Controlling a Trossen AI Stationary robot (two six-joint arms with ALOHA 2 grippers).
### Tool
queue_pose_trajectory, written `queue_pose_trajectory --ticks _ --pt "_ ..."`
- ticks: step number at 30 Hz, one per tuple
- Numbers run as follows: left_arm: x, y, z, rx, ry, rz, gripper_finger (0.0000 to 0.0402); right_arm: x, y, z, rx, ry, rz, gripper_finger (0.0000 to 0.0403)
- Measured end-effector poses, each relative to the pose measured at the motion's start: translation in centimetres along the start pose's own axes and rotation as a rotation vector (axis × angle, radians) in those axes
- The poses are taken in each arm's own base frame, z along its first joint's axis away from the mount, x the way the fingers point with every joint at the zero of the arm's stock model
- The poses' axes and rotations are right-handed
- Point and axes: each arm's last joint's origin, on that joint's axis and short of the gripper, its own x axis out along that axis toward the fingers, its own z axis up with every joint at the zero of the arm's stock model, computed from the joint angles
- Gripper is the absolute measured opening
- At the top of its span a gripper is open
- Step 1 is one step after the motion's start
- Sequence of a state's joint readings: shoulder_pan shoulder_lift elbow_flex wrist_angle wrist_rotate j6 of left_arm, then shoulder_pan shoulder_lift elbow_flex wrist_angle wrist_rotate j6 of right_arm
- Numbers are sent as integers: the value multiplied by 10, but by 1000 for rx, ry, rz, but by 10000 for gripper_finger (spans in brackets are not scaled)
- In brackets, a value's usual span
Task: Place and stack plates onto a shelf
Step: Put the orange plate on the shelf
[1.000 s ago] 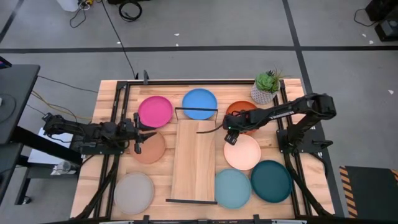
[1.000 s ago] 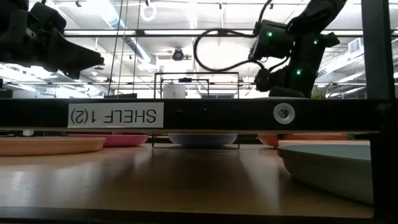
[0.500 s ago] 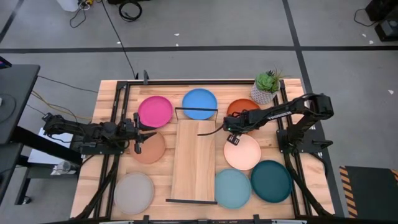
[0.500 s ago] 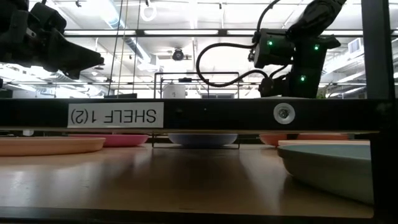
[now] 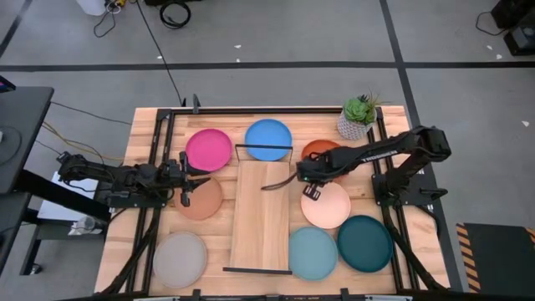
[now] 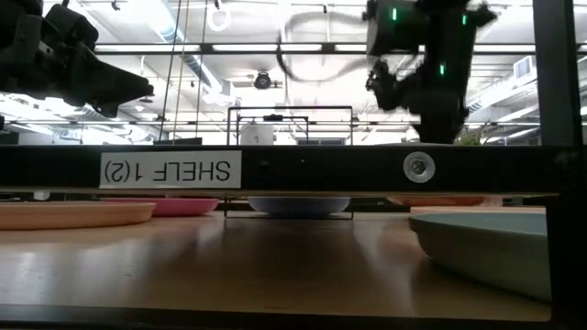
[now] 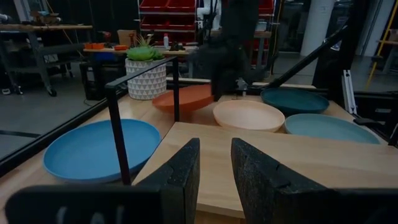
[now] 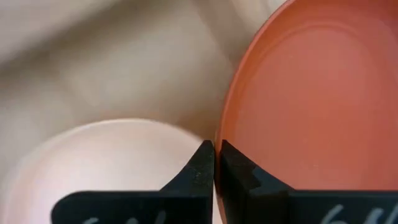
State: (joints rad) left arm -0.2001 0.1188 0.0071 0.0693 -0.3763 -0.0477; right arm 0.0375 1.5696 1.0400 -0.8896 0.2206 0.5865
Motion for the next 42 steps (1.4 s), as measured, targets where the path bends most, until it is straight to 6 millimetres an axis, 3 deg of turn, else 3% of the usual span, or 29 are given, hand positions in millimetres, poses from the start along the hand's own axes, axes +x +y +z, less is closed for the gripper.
queue_pose_trajectory --ticks 5,12,20,26,34,38,42 --pt "0 0 0 7 1 0 98 -32 32 -6 -25 -36 65 13" --pt "0 0 1 36 -13 1 98 -66 72 -31 -13 -79 150 13" --pt "0 1 2 50 -24 25 98 -59 111 -42 -140 -85 111 13" --pt "0 1 3 49 -27 25 98 -54 141 -23 -311 -64 51 13" --pt "0 1 3 17 -31 23 98 -41 171 24 -602 -214 -19 13" --pt "0 1 2 -2 -21 22 98 -16 176 47 -715 -251 23 17" --pt "0 1 2 -26 -17 21 98 -4 165 66 -716 -258 17 17"
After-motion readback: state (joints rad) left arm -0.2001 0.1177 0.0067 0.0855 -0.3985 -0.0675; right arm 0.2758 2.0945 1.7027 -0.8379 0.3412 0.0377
